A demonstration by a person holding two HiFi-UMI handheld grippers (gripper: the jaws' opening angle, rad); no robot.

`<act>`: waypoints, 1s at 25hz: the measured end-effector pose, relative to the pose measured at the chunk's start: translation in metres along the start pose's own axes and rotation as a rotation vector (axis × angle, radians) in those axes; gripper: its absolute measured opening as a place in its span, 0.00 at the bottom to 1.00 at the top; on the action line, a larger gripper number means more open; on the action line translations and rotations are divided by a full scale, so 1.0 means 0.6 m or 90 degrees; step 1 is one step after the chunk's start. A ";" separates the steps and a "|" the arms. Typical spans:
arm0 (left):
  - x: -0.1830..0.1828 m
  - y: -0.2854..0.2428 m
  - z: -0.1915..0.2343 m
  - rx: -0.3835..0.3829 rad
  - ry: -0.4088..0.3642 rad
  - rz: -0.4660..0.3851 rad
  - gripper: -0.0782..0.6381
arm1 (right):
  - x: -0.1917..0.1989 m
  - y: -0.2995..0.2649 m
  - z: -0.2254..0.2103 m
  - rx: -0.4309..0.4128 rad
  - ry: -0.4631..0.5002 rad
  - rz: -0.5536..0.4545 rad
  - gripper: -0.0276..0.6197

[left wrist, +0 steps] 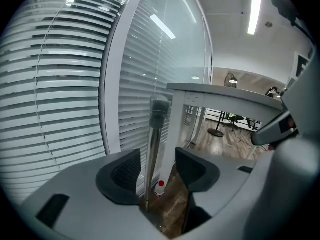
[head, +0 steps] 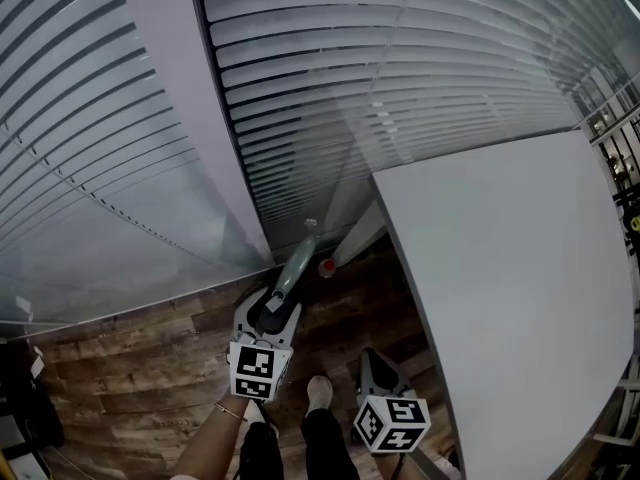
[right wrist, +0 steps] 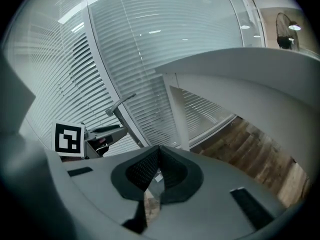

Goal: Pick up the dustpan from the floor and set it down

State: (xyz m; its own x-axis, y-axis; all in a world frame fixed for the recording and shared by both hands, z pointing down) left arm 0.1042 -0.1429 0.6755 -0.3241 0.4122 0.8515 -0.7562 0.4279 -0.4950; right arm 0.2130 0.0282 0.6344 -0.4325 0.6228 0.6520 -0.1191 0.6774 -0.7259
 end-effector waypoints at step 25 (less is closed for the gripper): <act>-0.027 -0.015 0.011 -0.054 -0.021 -0.048 0.23 | 0.009 0.001 -0.010 -0.006 -0.007 0.022 0.09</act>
State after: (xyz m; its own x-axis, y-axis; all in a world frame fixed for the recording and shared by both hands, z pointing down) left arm 0.1124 -0.1588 0.6674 -0.2873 0.3505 0.8914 -0.7292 0.5234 -0.4408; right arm 0.2163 0.0344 0.6386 -0.4457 0.6414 0.6245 -0.0956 0.6595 -0.7456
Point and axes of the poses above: the fingertips, and each gripper's own axes: y backward along the fingers, z to its left, x out of its underside, the point moved 4 cm from there along y, backward along the fingers, and after that the axes turned 4 degrees about y, right-handed, at the moved point
